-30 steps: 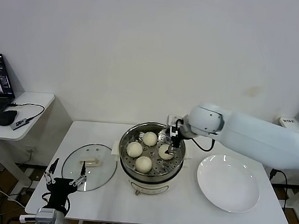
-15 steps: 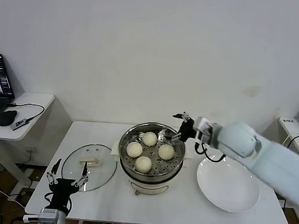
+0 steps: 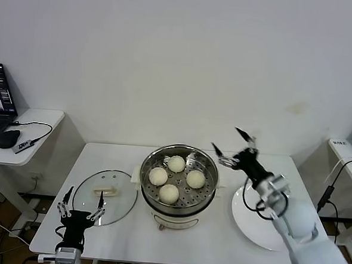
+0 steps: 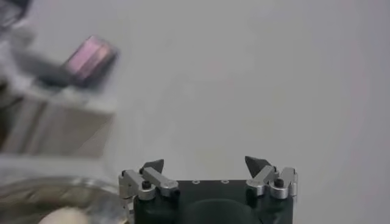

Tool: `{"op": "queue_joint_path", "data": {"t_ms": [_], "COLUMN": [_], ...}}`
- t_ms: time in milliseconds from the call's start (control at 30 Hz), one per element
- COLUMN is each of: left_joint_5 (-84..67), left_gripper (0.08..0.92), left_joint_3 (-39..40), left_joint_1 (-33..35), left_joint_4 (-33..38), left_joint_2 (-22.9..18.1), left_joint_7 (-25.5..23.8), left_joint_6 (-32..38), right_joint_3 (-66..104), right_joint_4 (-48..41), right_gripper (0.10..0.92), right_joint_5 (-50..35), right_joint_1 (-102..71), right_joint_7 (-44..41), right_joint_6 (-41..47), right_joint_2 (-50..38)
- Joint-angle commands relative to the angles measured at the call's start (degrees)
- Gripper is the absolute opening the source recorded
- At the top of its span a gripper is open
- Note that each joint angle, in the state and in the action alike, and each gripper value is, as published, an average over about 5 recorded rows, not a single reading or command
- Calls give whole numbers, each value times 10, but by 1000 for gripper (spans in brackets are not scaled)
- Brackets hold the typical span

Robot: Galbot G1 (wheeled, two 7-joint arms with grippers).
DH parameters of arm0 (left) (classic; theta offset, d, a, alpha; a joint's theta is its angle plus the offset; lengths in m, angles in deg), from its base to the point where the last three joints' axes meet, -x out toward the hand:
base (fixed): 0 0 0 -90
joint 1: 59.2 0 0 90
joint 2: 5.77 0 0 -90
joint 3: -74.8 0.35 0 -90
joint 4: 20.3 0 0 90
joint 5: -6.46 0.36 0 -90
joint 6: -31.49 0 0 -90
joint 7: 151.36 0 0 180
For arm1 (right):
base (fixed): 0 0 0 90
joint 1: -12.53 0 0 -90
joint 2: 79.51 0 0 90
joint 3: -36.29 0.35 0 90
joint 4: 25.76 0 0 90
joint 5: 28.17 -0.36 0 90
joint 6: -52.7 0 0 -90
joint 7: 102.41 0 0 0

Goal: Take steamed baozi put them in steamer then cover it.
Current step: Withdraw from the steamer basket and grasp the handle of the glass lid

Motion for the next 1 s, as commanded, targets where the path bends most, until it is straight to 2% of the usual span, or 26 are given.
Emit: {"op": "queue_joint_path", "data": {"t_ms": [33, 233, 367, 600, 767, 1000], "left_joint_5": [404, 600, 668, 682, 674, 665], "left_gripper": [823, 823, 823, 823, 823, 823], "left_joint_3": [-42, -68, -54, -12, 11, 39], "left_joint_1": [-5, 0, -32, -128, -197, -254], "left_joint_4": [-81, -126, -175, -243, -289, -331], "left_joint_2": [21, 64, 88, 114, 114, 106], "left_joint_7": [16, -29, -47, -59, -57, -58], "left_joint_6": [80, 97, 97, 94, 92, 86], "right_joint_3": [296, 328, 341, 342, 345, 353], "right_joint_4": [26, 26, 26, 27, 29, 34], "right_gripper": [823, 823, 823, 823, 823, 823], "right_joint_5": [48, 55, 54, 63, 67, 68], "right_joint_1": [-281, -320, -327, -330, -338, -345], "right_joint_7": [-39, -38, -32, -31, -29, -28], "right_joint_6": [-96, -92, -95, -97, -98, -98], "right_joint_2": [227, 253, 256, 269, 278, 288]}}
